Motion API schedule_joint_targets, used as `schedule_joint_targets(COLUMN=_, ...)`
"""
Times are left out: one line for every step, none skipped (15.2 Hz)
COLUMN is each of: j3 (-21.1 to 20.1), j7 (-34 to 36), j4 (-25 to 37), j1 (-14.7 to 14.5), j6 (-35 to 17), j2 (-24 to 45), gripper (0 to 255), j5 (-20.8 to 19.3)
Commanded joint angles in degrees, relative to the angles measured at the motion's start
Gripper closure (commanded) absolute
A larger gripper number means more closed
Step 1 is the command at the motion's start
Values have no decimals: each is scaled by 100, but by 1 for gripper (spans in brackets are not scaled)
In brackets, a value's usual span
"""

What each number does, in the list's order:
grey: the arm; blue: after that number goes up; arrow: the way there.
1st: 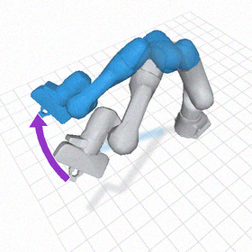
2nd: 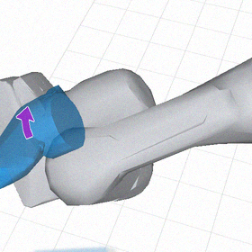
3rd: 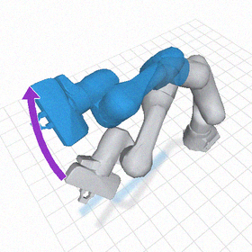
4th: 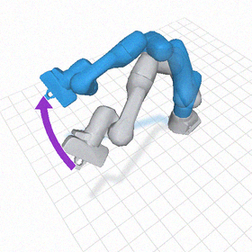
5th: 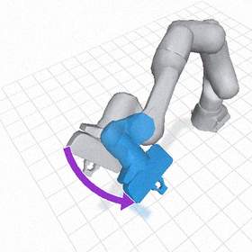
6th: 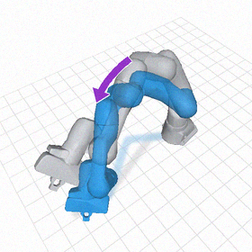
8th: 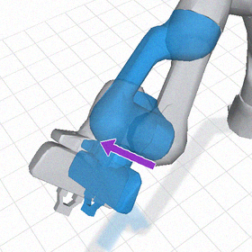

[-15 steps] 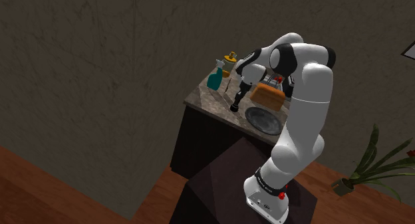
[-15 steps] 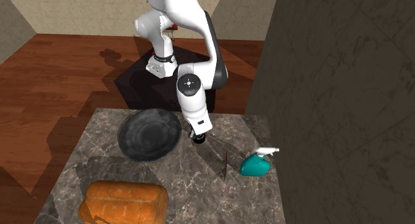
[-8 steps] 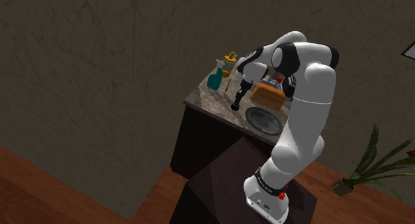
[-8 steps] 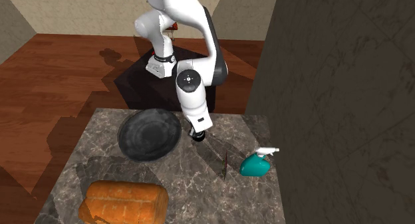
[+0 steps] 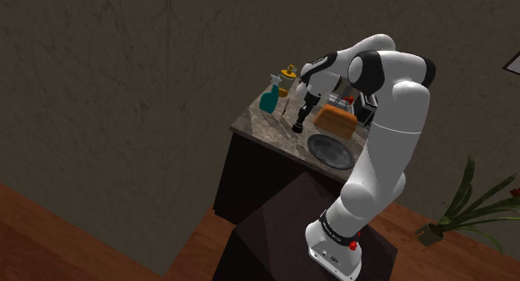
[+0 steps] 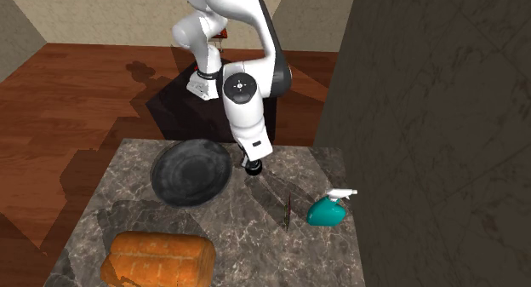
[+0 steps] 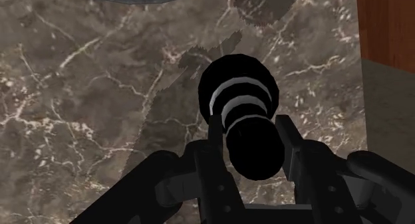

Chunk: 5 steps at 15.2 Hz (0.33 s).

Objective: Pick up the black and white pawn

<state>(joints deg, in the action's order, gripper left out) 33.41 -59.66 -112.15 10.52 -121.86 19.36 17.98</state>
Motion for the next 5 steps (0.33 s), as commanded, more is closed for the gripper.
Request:
schedule_joint_targets(j3=31, j7=47, j4=39, j1=-20, j6=109, j2=-86, gripper=255, j5=-68)
schedule_joint_targets(j3=46, j7=73, j4=65, j1=-31, j6=170, j2=-131, gripper=255, j5=-104)
schedule_joint_targets(j3=60, j7=99, j4=91, j1=-42, j6=230, j2=-174, gripper=255, j5=-138)
schedule_joint_targets(j3=62, j7=104, j4=94, j1=-43, j6=239, j2=-181, gripper=255, j5=-144)
schedule_joint_targets(j3=61, j7=104, j4=95, j1=-43, j6=239, j2=-181, gripper=255, j5=-144)
